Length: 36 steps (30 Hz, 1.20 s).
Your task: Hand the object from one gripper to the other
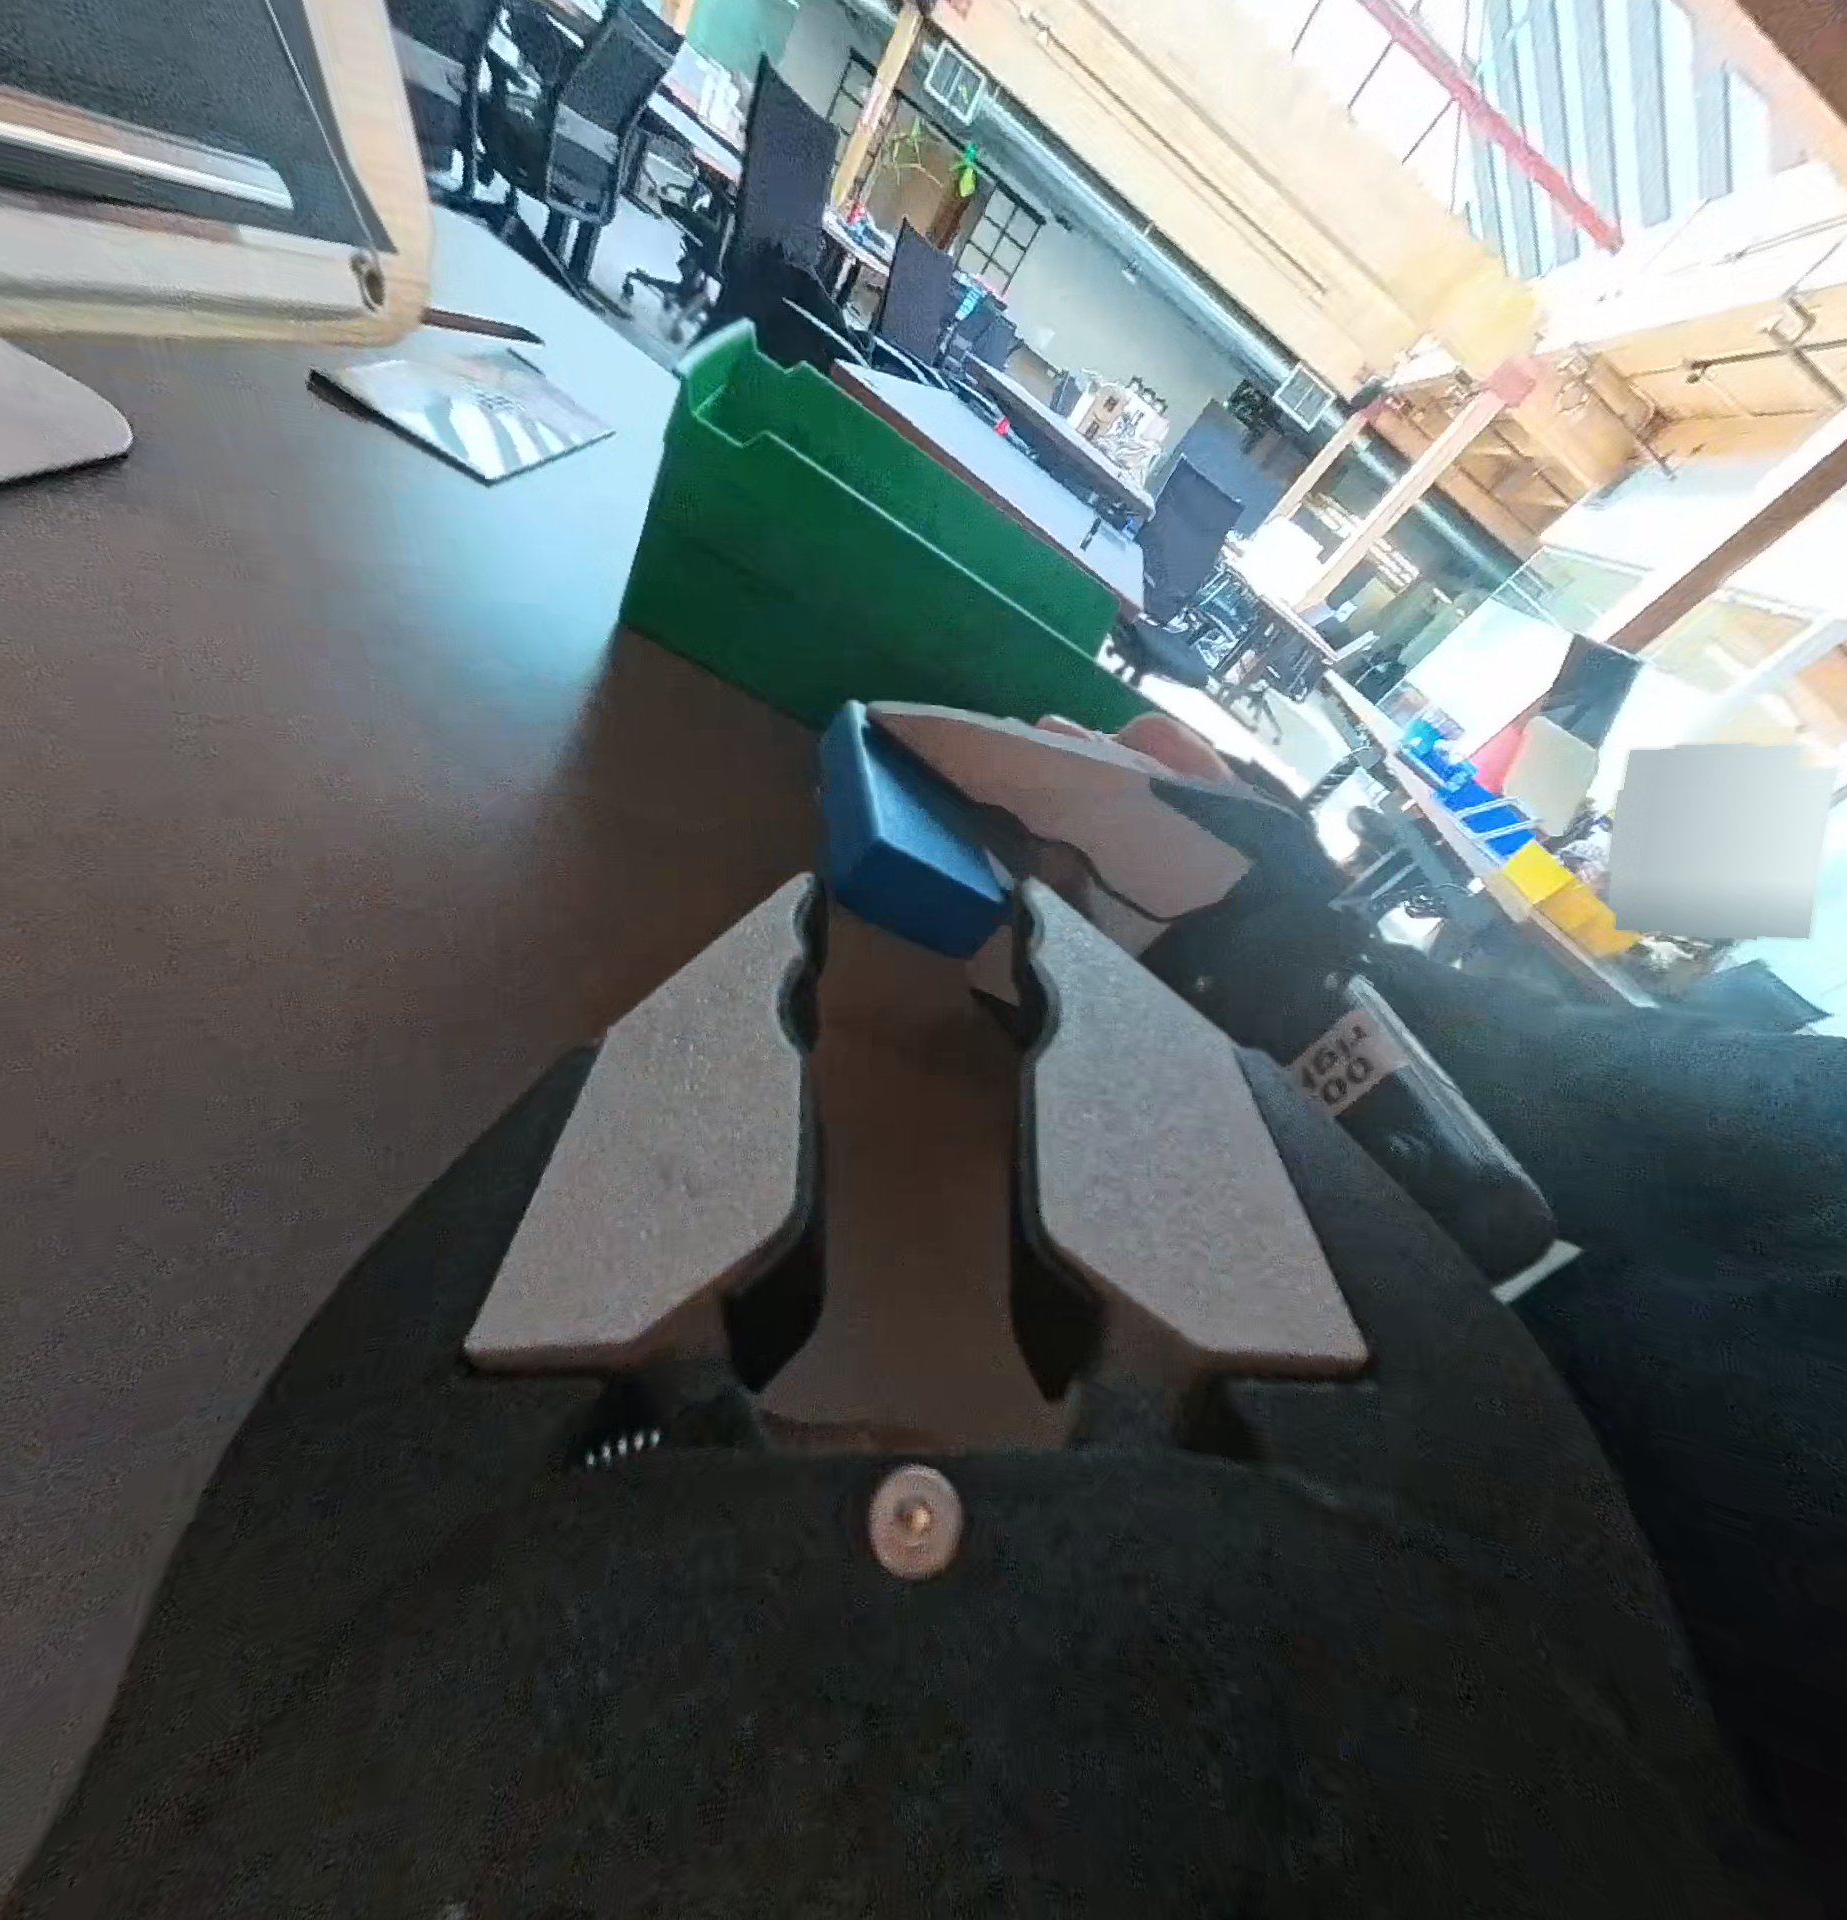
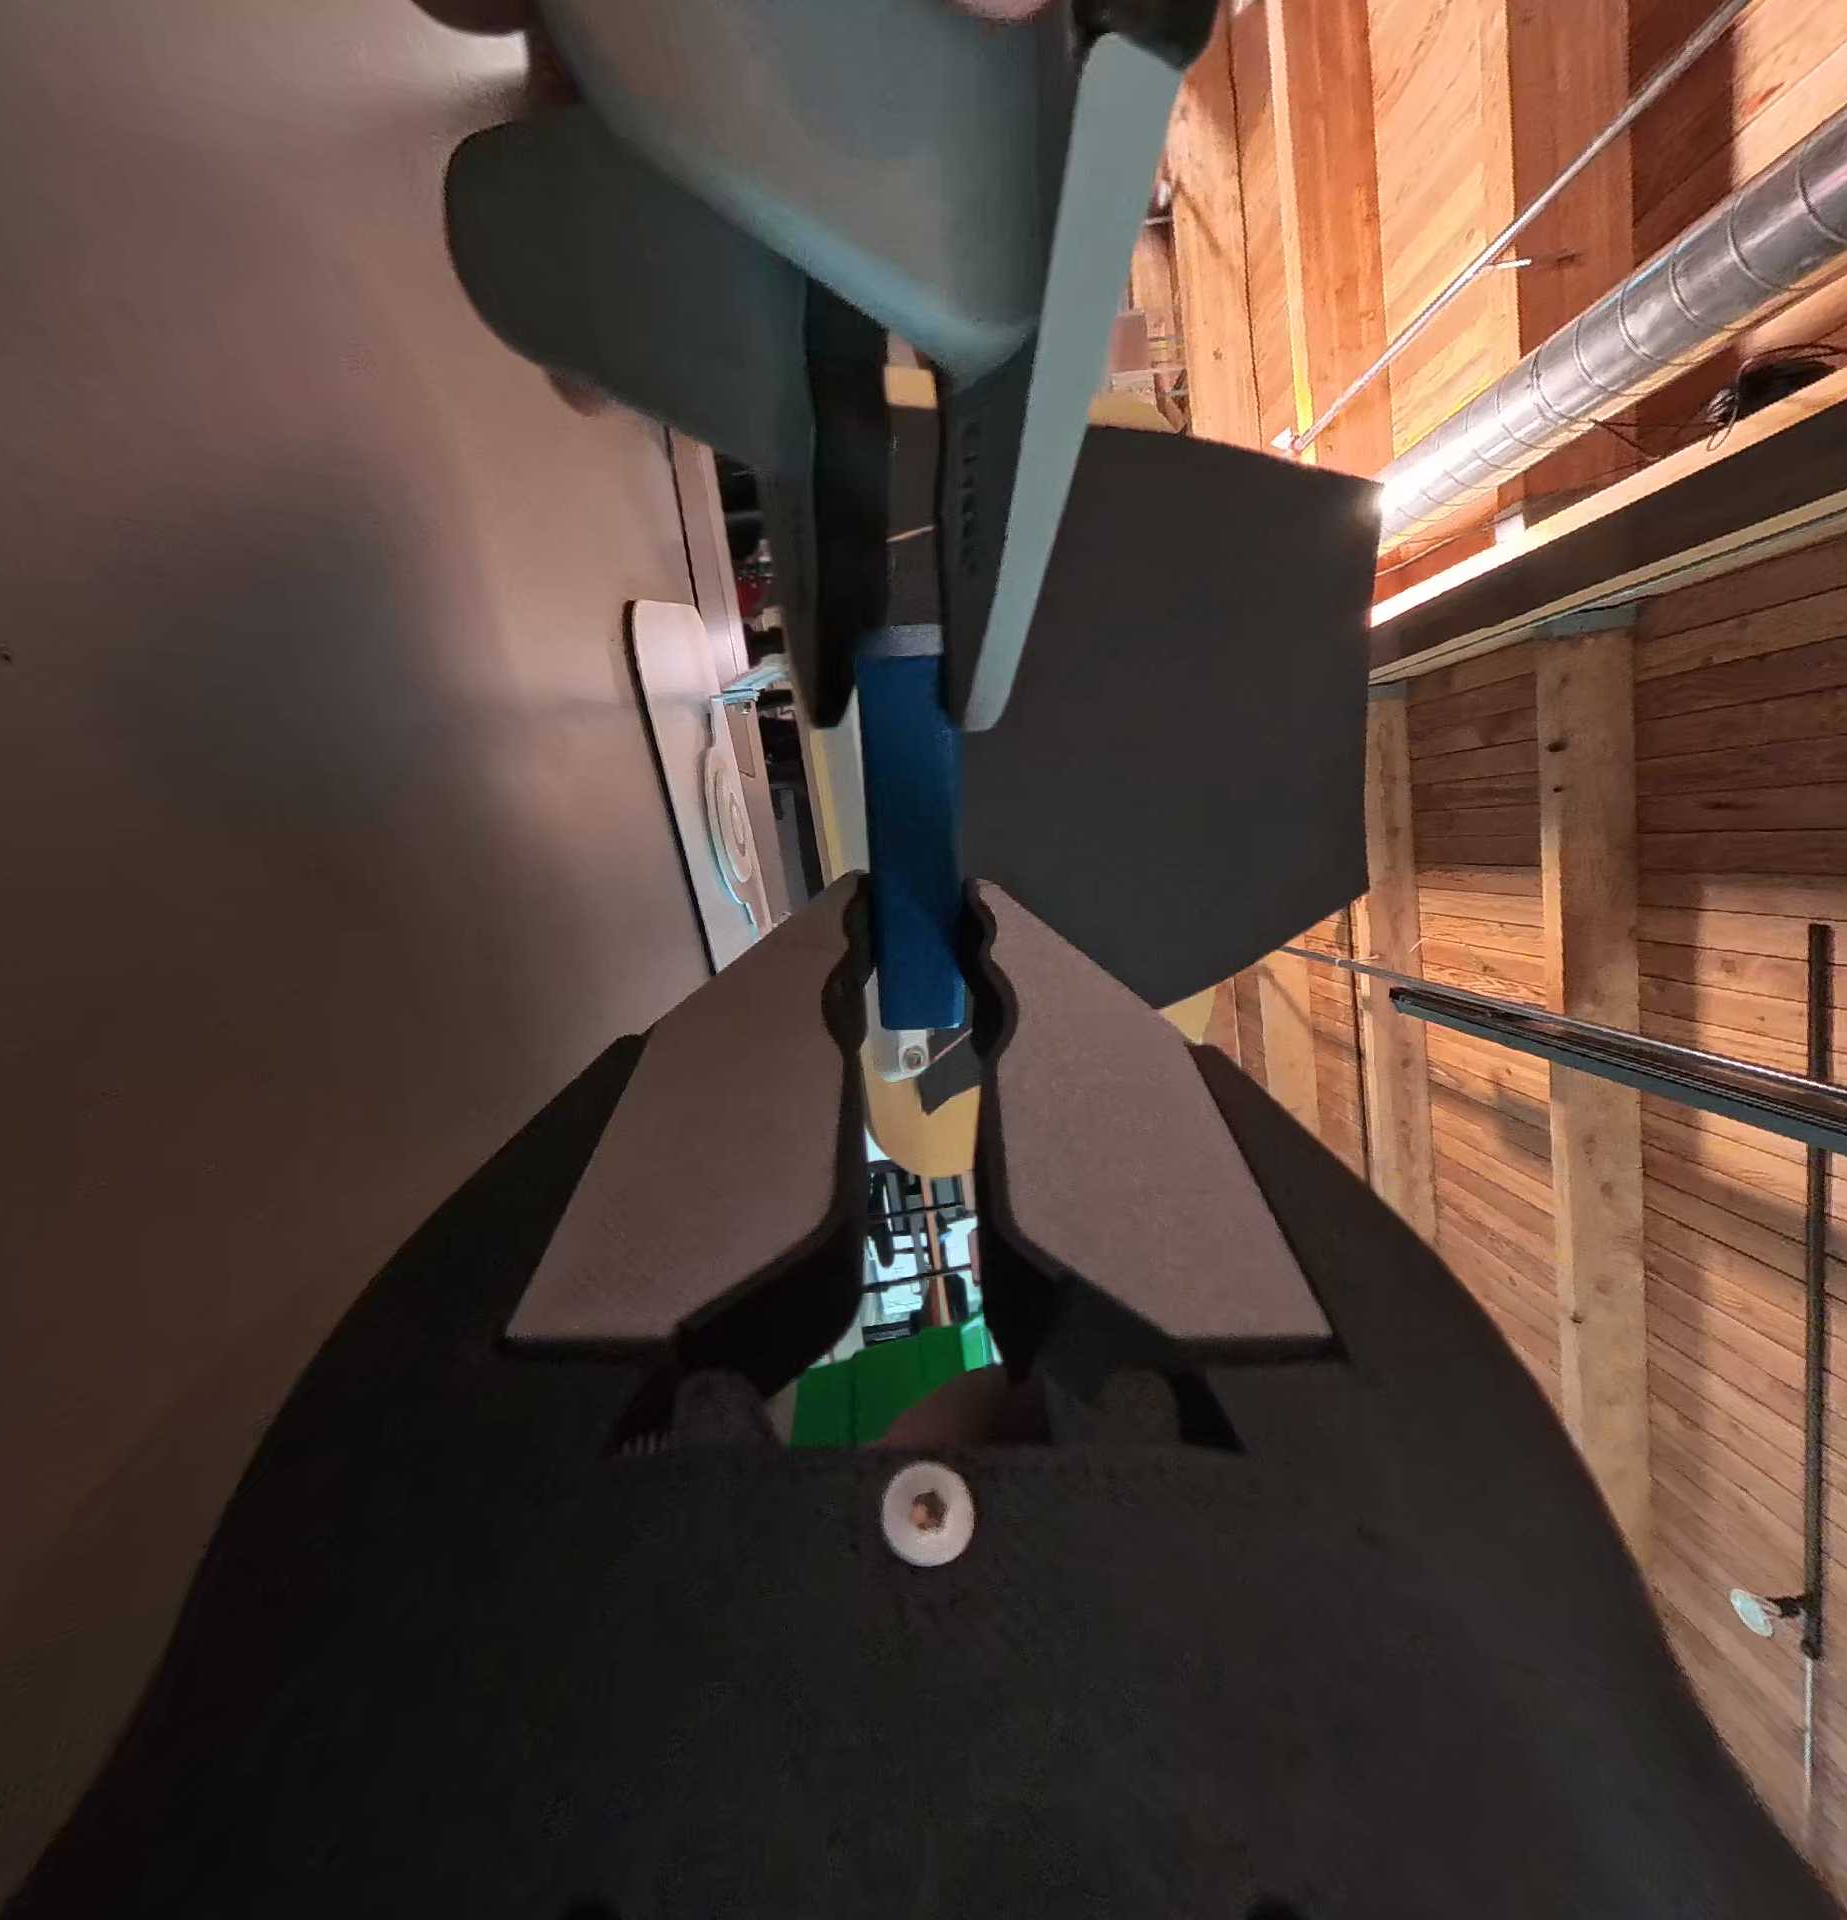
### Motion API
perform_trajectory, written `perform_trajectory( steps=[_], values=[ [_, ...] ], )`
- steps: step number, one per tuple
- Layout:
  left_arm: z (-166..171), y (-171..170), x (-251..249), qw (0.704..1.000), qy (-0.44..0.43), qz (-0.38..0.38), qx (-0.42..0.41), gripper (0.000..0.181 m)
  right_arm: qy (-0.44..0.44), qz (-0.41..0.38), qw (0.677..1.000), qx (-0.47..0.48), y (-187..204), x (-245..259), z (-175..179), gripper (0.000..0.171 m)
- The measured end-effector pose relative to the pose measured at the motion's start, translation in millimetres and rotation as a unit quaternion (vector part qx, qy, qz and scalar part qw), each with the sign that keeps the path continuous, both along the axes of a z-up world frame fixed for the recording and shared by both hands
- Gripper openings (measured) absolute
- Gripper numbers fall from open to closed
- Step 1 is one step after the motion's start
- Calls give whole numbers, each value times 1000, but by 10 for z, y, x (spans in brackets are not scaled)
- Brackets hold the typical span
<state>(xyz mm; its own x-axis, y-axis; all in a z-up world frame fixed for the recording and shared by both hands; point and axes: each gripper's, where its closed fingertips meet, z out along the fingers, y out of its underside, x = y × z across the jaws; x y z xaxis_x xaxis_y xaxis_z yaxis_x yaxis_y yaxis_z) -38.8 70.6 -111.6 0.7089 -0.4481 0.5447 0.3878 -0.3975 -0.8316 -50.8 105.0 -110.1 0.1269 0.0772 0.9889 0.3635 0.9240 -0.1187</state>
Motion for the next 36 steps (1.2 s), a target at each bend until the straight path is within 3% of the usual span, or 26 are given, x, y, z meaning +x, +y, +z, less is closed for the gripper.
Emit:
perform_trajectory(
  steps=[2, 3, 5, 12, 19, 29, 32, 36],
  values=[
    [-63, -6, 36, 1000, -1, -15, -14, 40, 7, -5, 1000, 1, -13, -10, 19, 12],
    [-47, -7, 56, 1000, -9, -19, -7, 29, 7, -5, 1000, 3, -28, -18, 16, 11],
    [-30, -3, 60, 1000, -2, -17, 5, 27, 6, -8, 1000, 17, -38, -29, 5, 12],
    [-157, -19, 23, 985, 173, 5, 24, 20, -13, 3, 1000, 17, -54, -38, -73, 23],
    [-235, -79, 36, 977, 211, -16, 12, 17, 11, 19, 998, 60, -124, -30, -26, 27],
    [-343, -80, 18, 967, 252, -22, -2, 16, -3, 29, 998, 51, -130, -50, -93, 33],
    [-427, -87, 4, 955, 295, -24, -15, 16, -17, 33, 998, 51, -140, -69, -160, 42],
    [-525, -89, -49, 920, 391, -21, -15, 15, -47, 37, 998, 14, -119, -79, -279, 35]
  ],
)
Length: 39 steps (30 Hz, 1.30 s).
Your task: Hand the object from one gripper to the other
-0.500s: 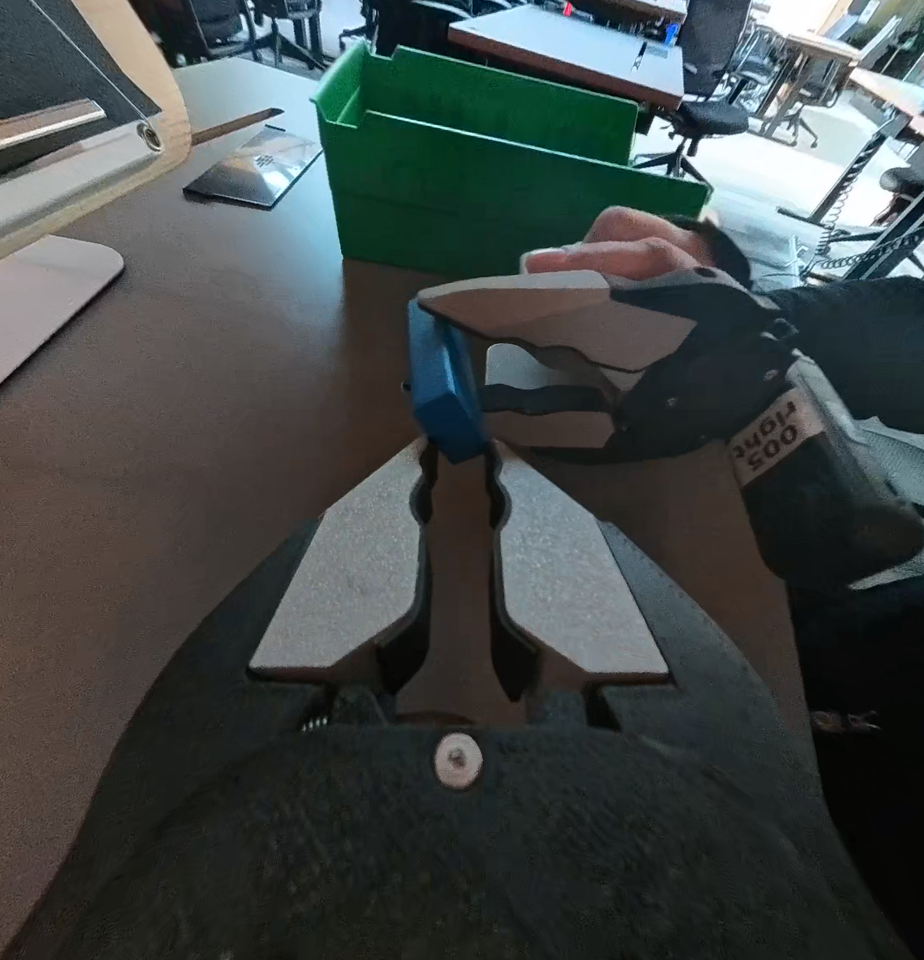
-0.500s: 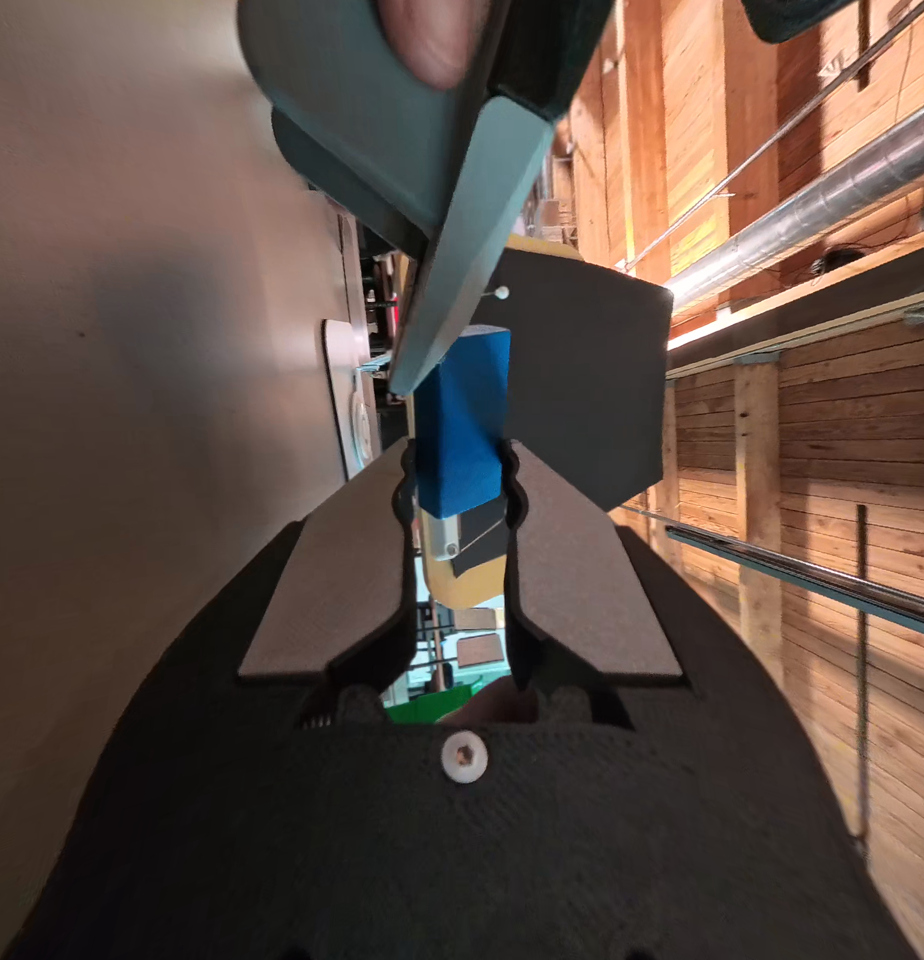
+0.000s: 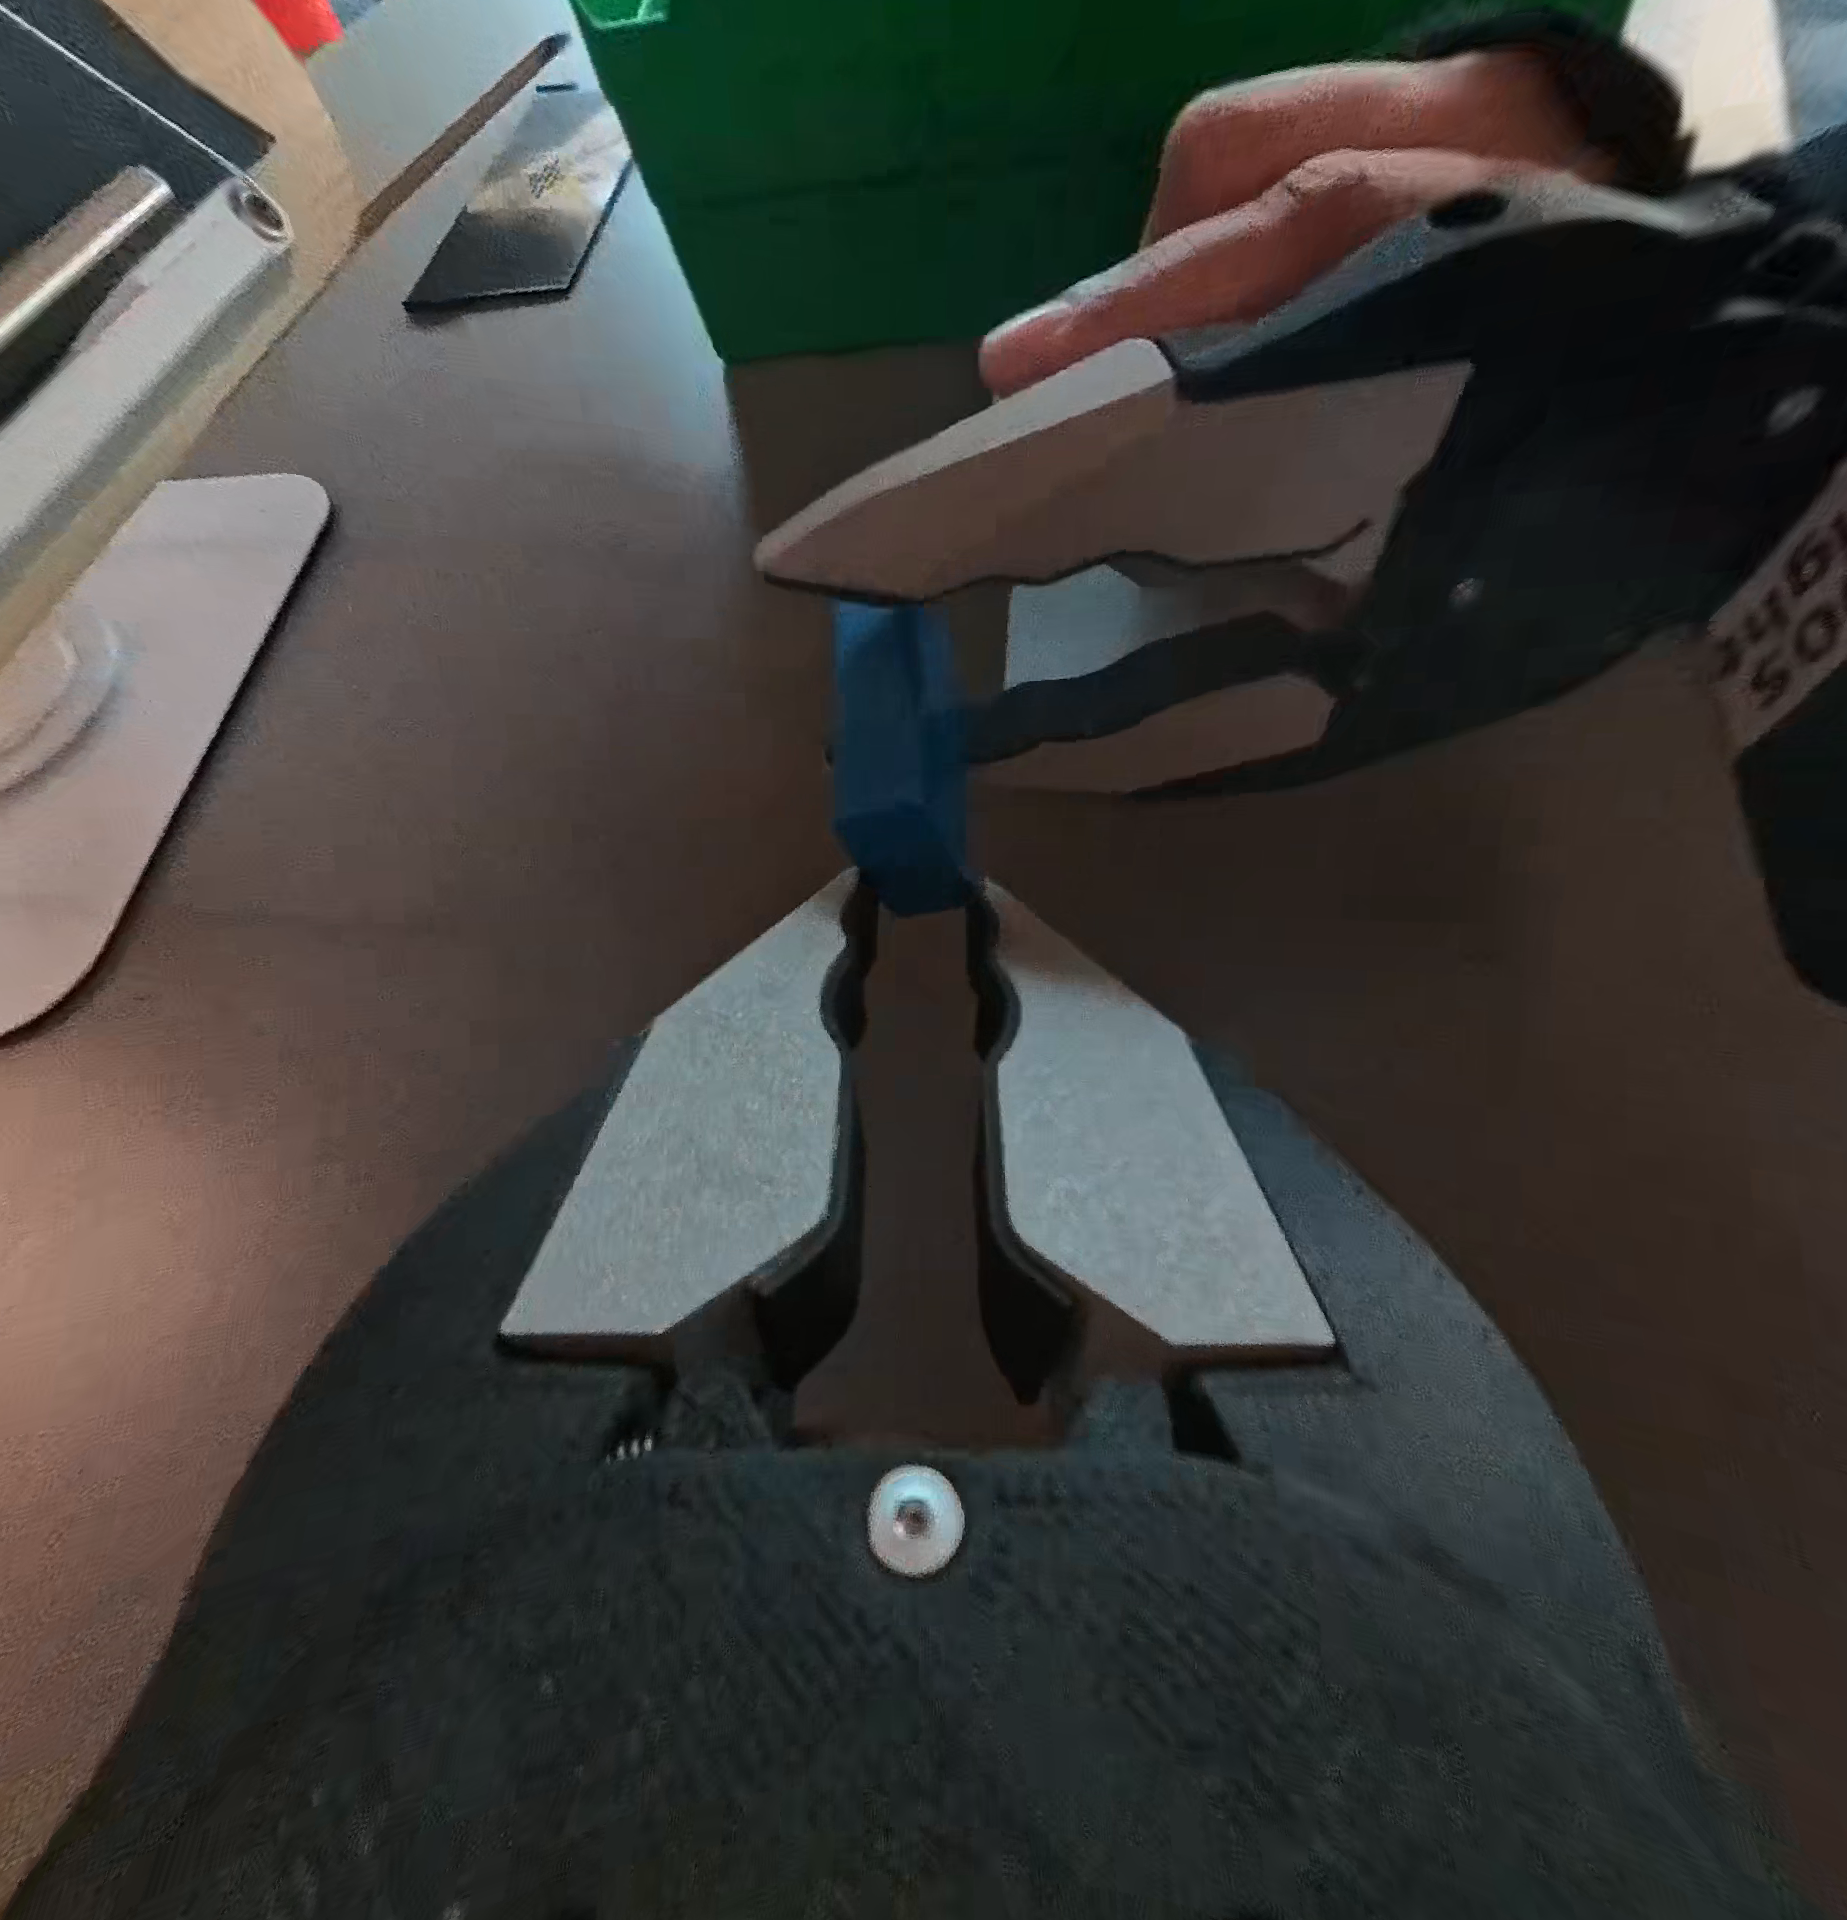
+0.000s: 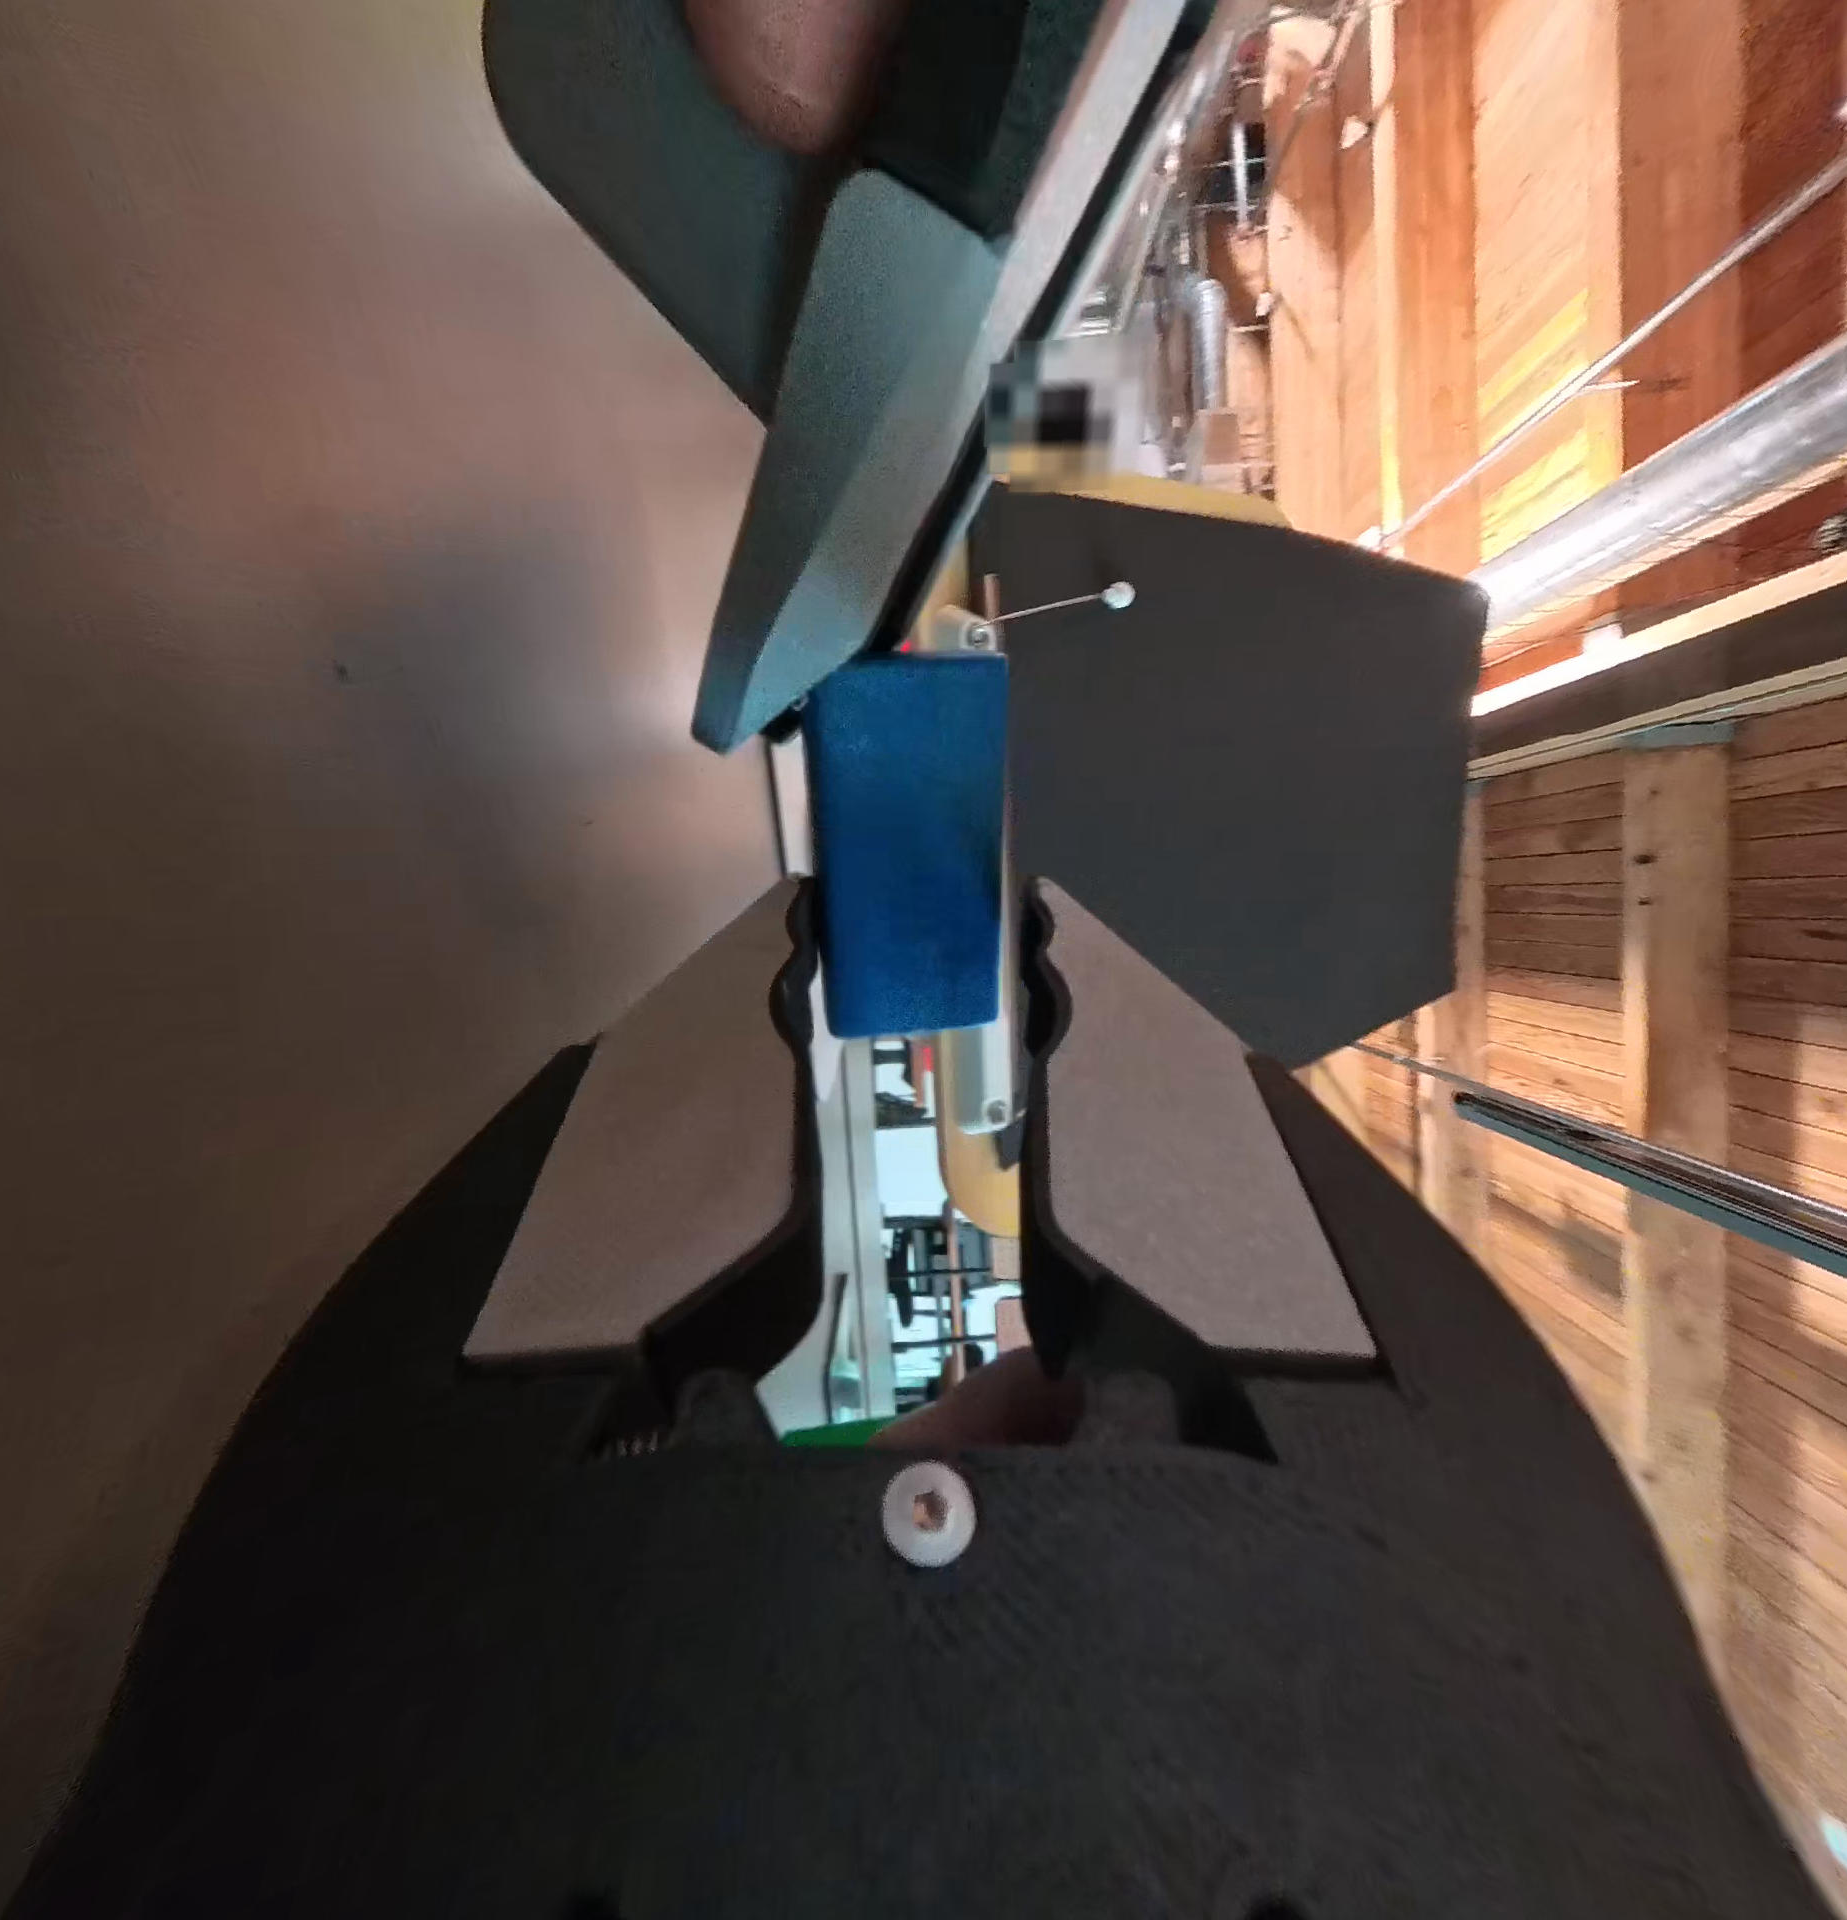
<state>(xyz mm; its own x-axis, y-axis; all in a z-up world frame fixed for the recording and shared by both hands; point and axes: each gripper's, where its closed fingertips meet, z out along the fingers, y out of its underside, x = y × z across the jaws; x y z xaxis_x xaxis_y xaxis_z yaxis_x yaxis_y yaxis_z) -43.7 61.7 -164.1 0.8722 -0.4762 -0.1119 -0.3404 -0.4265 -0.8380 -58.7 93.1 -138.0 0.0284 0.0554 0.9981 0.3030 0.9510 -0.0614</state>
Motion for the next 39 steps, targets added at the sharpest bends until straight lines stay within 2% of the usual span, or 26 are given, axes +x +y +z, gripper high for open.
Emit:
perform_trajectory(
  steps=[2, 6, 9, 12, 14, 18, 20, 22, 23, 25, 27, 28, 30, 32, 33, 35, 39],
  values=[
    [-9, 8, -17, 999, 38, -1, 6, 15, -13, 3, 1000, -11, 7, 1, -47, 30],
    [107, 63, -57, 998, 47, 8, 47, 16, -20, -4, 997, -68, 45, 4, -49, 30],
    [315, 112, -244, 979, 144, 40, 138, 31, -49, -7, 976, -213, 112, 8, -115, 30],
    [414, 96, -299, 926, 311, 40, 210, 40, -133, -14, 919, -371, 134, 50, -341, 30],
    [356, 110, -267, 880, 417, 19, 226, 45, -169, -18, 899, -404, 145, 96, -407, 30],
    [195, 166, -71, 809, 536, -33, 239, 46, -241, -13, 845, -478, -1, 215, -524, 31],
    [124, 199, 34, 773, 582, -53, 247, 39, -248, -11, 833, -494, -38, 237, -509, 31],
    [76, 243, 71, 745, 616, -56, 250, 22, -259, 6, 812, -522, -137, 264, -473, 30],
    [42, 244, 68, 738, 628, -62, 239, 20, -263, 15, 804, -533, -182, 278, -455, 31],
    [81, 244, 84, 762, 598, -48, 242, 14, -254, 31, 807, -532, -192, 290, -398, 32],
    [213, 250, 49, 807, 531, -14, 259, 13, -212, 56, 824, -523, -147, 289, -223, 34],
    [284, 247, 26, 845, 466, 4, 262, 13, -183, 67, 830, -523, -103, 293, -95, 38],
    [471, 224, 30, 920, 284, 36, 267, 13, -137, 107, 820, -545, -72, 337, 170, 39],
    [644, 180, 113, 960, 93, 31, 263, 13, -110, 150, 797, -574, -76, 394, 377, 43],
    [725, 163, 154, 966, -9, 24, 255, 13, -102, 171, 785, -586, -92, 419, 453, 46],
    [832, 104, 279, 957, -175, -22, 229, 13, -86, 213, 762, -606, -158, 448, 592, 46],
    [886, 66, 447, 934, -291, -62, 197, 13, -83, 263, 717, -640, -339, 439, 706, 29]
  ],
)
